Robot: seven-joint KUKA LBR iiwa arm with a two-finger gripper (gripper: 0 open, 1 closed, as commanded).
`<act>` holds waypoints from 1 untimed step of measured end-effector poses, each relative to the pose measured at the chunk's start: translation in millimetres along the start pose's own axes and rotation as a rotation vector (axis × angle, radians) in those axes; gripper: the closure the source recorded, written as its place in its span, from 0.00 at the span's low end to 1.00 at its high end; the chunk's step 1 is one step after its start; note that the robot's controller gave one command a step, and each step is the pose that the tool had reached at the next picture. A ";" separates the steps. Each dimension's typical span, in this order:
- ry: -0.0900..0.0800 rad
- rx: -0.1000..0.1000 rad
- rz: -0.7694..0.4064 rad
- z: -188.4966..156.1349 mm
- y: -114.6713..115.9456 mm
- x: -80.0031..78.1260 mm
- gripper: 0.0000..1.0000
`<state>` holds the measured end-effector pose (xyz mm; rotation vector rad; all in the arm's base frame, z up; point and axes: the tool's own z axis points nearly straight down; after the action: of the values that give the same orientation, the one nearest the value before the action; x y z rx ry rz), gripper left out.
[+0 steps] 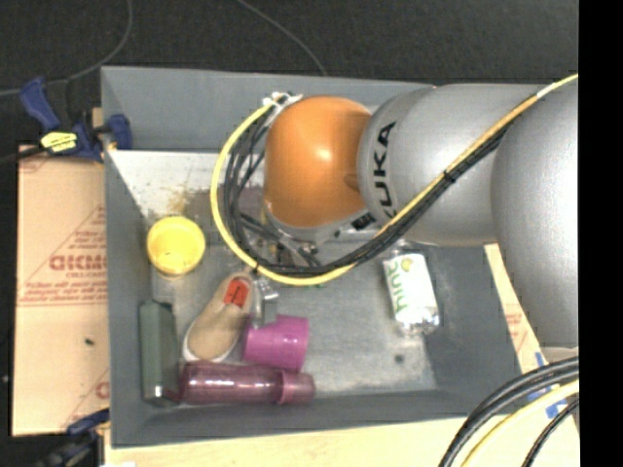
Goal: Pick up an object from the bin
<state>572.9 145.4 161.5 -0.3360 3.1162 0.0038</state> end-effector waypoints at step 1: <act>-0.001 0.001 -0.508 35.2 -1.1 -14.0 0.00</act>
Offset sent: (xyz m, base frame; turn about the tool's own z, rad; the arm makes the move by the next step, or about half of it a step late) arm 0.0224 0.0040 -0.0915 -0.6143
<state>587.1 147.4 126.4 -1.1072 2.9305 -0.0001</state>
